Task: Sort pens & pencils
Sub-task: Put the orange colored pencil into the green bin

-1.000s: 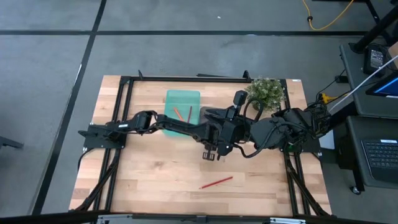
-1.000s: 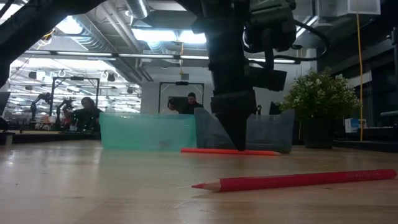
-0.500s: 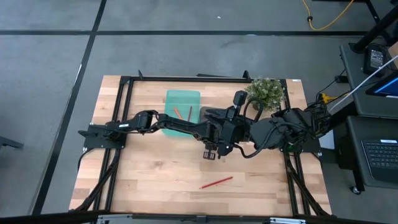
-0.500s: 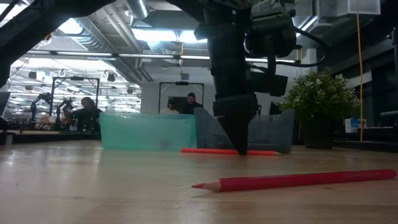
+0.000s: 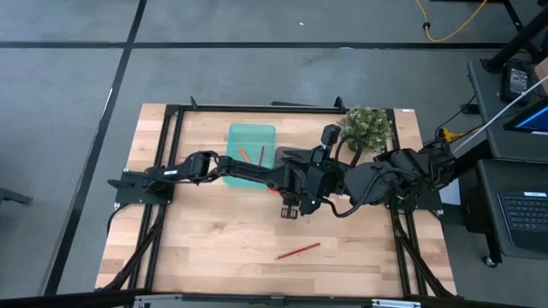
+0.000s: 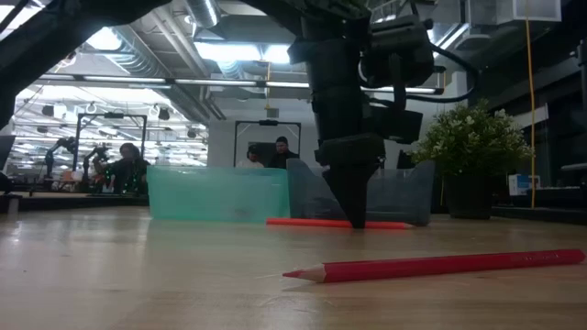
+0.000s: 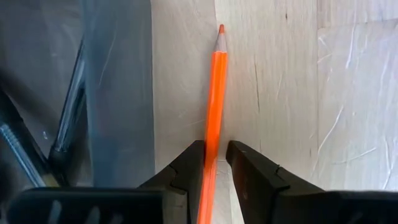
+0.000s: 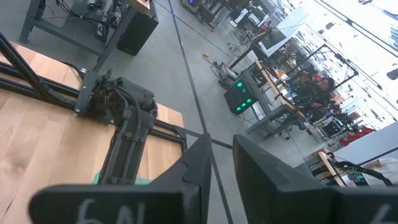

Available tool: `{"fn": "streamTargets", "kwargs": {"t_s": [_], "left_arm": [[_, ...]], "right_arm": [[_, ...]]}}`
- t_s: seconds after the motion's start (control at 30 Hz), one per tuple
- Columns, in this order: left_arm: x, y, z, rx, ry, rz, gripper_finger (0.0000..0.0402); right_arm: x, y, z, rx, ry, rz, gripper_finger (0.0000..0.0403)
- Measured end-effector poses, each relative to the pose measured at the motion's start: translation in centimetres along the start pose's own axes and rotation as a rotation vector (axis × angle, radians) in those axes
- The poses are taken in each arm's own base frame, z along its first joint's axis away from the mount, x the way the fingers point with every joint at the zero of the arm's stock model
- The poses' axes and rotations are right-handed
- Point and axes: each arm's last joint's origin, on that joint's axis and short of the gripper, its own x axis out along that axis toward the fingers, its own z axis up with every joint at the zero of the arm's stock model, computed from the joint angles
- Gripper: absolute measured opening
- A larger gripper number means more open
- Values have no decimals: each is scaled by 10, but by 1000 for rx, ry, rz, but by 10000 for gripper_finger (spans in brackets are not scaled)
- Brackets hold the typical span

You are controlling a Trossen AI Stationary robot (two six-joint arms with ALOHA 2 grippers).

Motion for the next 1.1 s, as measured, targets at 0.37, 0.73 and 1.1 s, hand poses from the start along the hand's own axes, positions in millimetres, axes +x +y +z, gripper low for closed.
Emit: {"fn": "streamTargets", "kwargs": {"t_s": [0.37, 0.73, 1.1], "left_arm": [[-2, -23, -1, -35, 16, -36, 82], [-4, -49, -3, -41, 23, -85, 82], [-5, -53, -5, -27, 42, -97, 53]], "right_arm": [[0, 0, 0, 6, -1, 0, 69], [0, 0, 0, 6, -1, -1, 69], [0, 0, 0, 9, -1, 0, 69]]}}
